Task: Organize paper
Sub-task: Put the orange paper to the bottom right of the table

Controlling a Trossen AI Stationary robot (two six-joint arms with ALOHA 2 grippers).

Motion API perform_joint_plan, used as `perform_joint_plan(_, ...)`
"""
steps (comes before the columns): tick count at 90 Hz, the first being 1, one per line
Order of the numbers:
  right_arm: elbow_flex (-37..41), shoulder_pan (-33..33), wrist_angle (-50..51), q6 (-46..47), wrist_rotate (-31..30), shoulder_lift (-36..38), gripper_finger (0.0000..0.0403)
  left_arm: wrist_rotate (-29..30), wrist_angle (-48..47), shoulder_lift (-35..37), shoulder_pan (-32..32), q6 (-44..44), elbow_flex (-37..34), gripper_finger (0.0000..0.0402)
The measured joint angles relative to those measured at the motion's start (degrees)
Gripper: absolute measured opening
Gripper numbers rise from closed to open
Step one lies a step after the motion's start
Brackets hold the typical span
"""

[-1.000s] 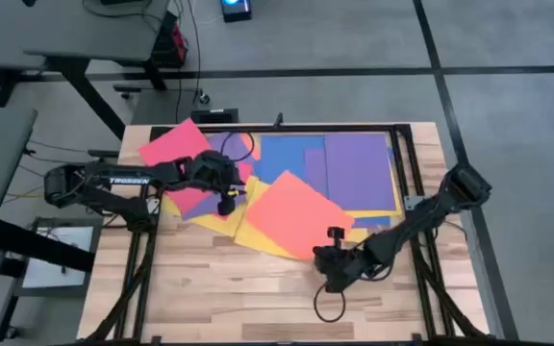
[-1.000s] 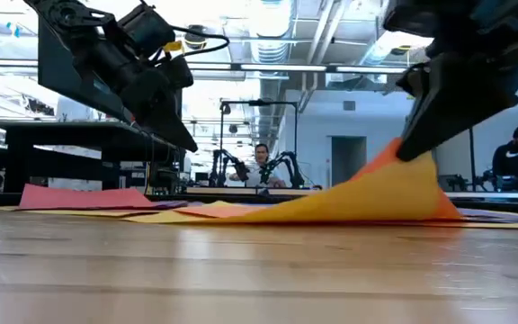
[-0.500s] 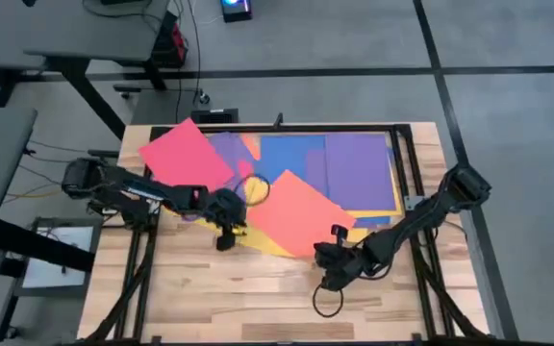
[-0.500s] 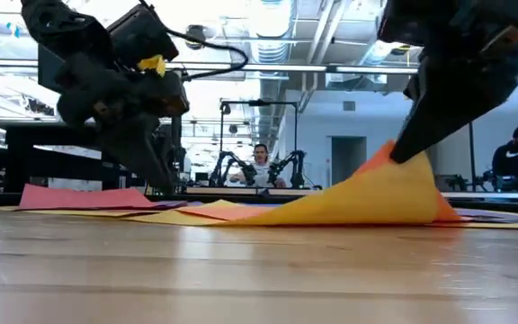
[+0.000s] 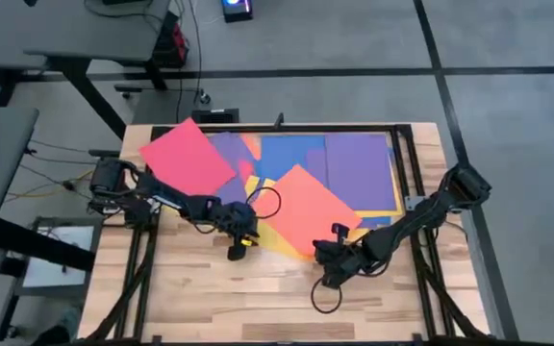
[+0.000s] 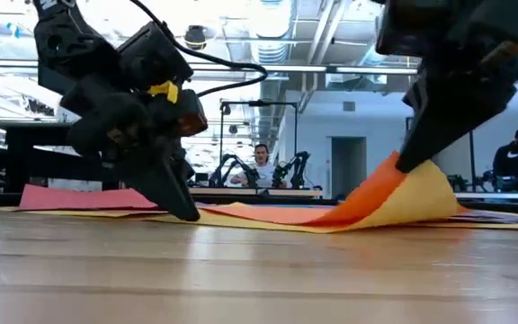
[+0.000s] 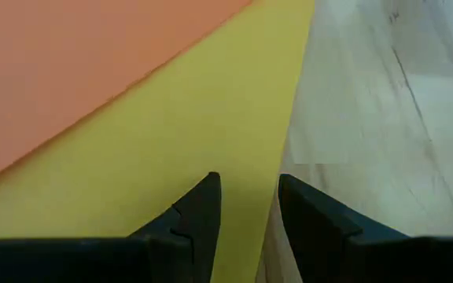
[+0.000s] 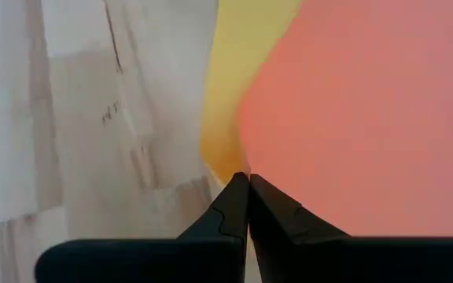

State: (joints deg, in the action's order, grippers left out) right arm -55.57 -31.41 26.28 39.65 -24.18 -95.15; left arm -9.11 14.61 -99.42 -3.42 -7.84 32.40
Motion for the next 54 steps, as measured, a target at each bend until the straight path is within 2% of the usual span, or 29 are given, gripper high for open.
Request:
perform_joint_plan(24,-8.70,-7.87,15.14,17.22,1.81,-0.03,0.0000,0.79,4.42,0.50,0.17,-3.03,-2.53,0.0118)
perform_joint_plan(40,-10.79,-13.87,14.99,32.75,1.85,-0.67,0.0000,2.52,4.28,0.59,1.43,-4.77,-2.59,0.0118)
perform_joint_plan(54,-10.82,-17.95,13.45,45.97,3.46,-4.50,0.0000,5.60,6.77,0.53,1.79,-7.32,-2.94,0.0118)
